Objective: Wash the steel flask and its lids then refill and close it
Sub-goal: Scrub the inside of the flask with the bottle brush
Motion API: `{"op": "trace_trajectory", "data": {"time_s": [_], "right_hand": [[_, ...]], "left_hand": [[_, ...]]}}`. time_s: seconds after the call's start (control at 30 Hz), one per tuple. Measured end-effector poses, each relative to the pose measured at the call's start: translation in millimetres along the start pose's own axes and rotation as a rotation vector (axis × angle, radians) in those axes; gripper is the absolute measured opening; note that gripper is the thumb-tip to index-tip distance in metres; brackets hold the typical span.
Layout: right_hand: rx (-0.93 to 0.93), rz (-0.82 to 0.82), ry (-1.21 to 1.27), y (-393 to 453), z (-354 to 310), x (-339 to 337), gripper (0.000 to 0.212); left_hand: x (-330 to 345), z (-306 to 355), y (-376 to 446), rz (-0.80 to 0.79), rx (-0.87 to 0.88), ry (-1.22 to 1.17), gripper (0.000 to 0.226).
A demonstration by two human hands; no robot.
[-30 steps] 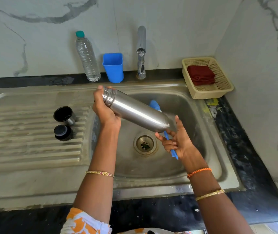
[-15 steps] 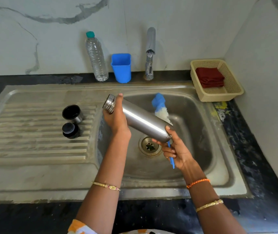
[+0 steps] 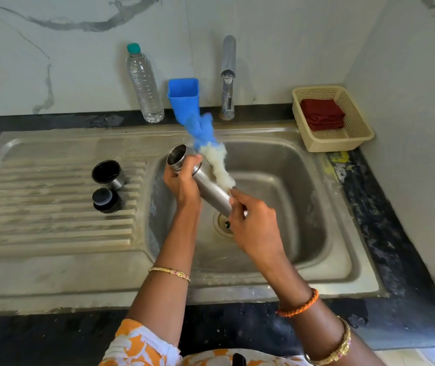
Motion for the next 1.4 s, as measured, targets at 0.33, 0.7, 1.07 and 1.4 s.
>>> {"op": "trace_trajectory", "data": {"time_s": [0.33,0.7,1.07,1.4], "right_hand": [[0.251,-0.141,-0.215,11,54,-32,0.025],[-0.265,0.025,-0.04,-3,-23,-16,0.031],[0.12,-0.402,-0.104,49,51,-51,0.025],[0.677,-0.399,0.619,50,84,-41,0.04]], "left_hand": [[-6,8,12,-0.229,-0.034,-0.111,0.037],[-3,-6,8,-0.328,-0.047,-0.026,0.025],[-6,10,16,-0.284,-0.07,-0.042,0.044],[6,17,24,-0.204,-0.257,-0.461,0.009]]}}
Point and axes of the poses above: each hand's wrist, its own y-axis towards the middle knuckle, its own x-axis out of the palm, z = x × y, the point moved 2 cm from there along y, towards the middle knuckle, and after that the axes turned 1 degree about z, right-handed, at the moved point
